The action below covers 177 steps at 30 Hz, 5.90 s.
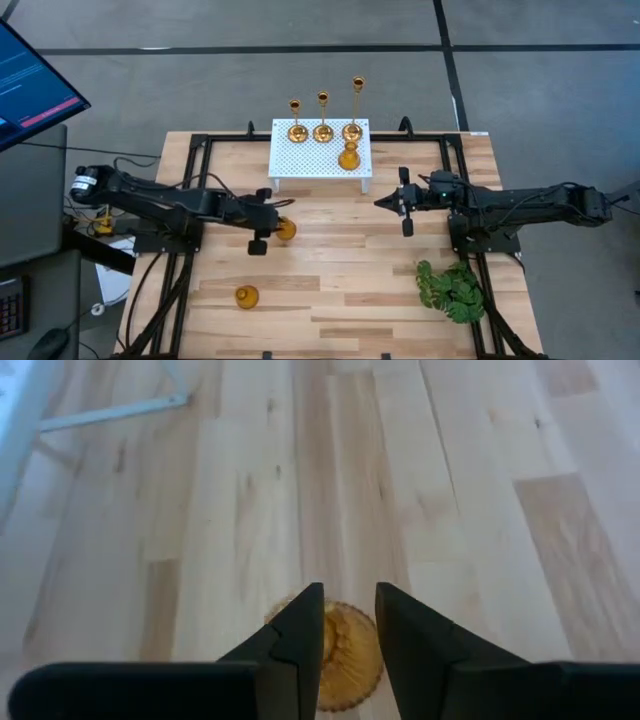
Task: Pick & Place candle stick holders
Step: Put the top orange candle holder on the shelf
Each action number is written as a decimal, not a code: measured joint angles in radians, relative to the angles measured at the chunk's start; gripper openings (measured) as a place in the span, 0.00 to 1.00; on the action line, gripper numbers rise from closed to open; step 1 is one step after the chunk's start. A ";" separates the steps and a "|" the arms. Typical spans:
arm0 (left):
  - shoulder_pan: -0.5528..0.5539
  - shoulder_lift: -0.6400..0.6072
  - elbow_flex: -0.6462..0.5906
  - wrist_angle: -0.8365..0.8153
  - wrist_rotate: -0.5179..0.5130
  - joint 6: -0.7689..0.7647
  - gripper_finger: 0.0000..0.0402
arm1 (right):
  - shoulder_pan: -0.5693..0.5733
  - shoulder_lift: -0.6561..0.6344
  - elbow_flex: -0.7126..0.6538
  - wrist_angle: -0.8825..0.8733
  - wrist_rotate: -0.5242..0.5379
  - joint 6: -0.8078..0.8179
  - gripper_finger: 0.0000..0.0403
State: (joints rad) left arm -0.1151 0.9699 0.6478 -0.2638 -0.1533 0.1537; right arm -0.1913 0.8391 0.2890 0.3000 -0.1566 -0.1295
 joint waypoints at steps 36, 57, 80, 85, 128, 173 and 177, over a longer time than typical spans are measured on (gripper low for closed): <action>-0.024 0.119 -0.006 0.018 -0.161 0.026 0.35 | 0.000 0.000 0.000 -0.012 0.000 0.026 0.00; -0.024 0.191 -0.004 0.043 -0.203 -0.057 0.14 | 0.000 0.000 0.000 -0.017 0.000 0.026 0.00; -0.100 0.131 0.114 -0.027 -0.257 0.016 0.03 | 0.000 0.000 0.000 -0.037 0.000 0.026 0.00; -0.101 0.126 0.207 -0.063 -0.287 0.139 0.03 | 0.001 0.000 0.000 -0.038 0.000 0.026 0.00; 0.431 0.416 0.700 -0.072 -0.027 0.555 0.03 | 0.001 0.000 0.000 -0.060 0.000 0.022 0.00; 0.430 0.455 0.701 -0.132 -0.017 0.443 0.07 | 0.001 0.000 0.000 -0.061 0.000 0.016 0.00; 0.430 0.456 0.699 -0.124 -0.011 0.440 0.12 | 0.001 0.000 0.000 -0.061 0.000 0.016 0.00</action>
State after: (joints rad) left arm 0.3153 1.4255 1.3472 -0.3882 -0.1645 0.5934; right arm -0.1905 0.8391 0.2890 0.2394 -0.1570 -0.1139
